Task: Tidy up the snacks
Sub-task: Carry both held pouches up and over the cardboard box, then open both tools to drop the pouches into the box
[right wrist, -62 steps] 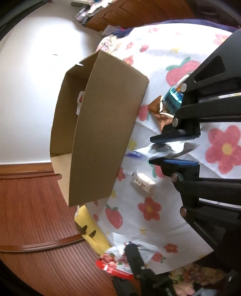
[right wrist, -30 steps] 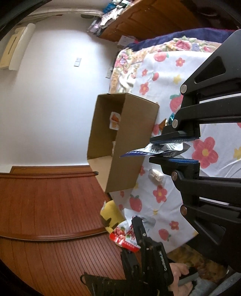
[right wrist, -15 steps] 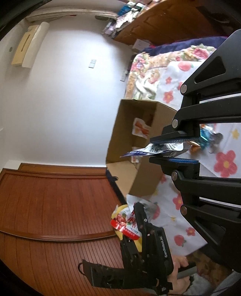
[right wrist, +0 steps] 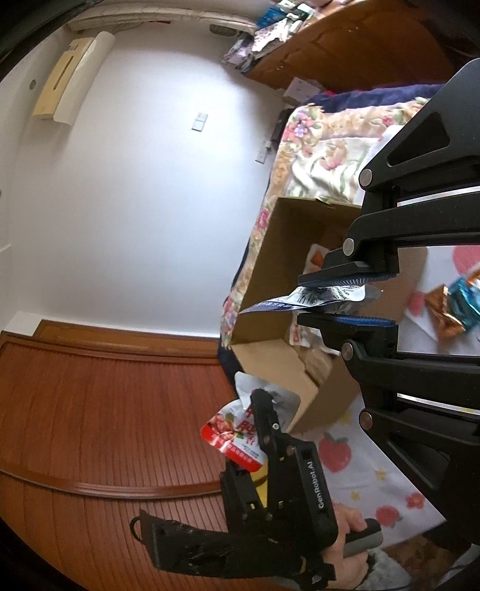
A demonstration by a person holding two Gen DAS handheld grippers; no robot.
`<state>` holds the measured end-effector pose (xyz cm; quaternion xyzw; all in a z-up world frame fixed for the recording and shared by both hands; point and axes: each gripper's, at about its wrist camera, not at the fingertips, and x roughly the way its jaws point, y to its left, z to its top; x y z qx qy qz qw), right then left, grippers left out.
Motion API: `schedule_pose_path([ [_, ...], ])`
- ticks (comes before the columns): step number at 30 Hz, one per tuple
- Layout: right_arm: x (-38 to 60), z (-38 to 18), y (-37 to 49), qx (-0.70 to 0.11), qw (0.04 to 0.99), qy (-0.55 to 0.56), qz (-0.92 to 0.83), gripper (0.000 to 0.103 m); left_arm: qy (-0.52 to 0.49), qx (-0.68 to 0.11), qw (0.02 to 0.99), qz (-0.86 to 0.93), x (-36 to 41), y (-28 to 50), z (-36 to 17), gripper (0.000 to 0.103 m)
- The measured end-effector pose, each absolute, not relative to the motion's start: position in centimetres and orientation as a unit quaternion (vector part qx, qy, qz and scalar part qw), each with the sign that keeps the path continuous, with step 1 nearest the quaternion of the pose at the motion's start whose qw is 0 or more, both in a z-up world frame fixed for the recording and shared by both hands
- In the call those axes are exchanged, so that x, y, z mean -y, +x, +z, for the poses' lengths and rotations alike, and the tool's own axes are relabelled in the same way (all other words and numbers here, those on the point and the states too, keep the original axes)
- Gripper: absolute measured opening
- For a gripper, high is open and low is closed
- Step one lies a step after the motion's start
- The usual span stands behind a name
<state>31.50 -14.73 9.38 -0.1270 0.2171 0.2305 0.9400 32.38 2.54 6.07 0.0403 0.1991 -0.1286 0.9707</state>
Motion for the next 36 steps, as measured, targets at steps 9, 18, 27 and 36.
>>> schedule_pose_path([
  [9,14.3,6.2,36.7,-0.243,0.936,-0.123,0.222,0.011,0.019,-0.227,0.966,-0.121,-4.0,37.0,3.3,0.044],
  [18,15.0,3.9,40.4,-0.263,0.937,-0.102,0.205,0.012,0.015,-0.245,0.963,-0.115,-3.8,38.7,1.4,0.047],
  [27,15.4,2.5,41.5,-0.278,0.933,-0.097,0.205,0.013,0.028,-0.245,0.963,-0.112,-3.1,39.2,0.6,0.059],
  [36,15.3,2.7,40.7,-0.284,0.930,-0.081,0.220,0.035,0.041,-0.234,0.964,-0.117,-2.7,36.6,0.7,0.063],
])
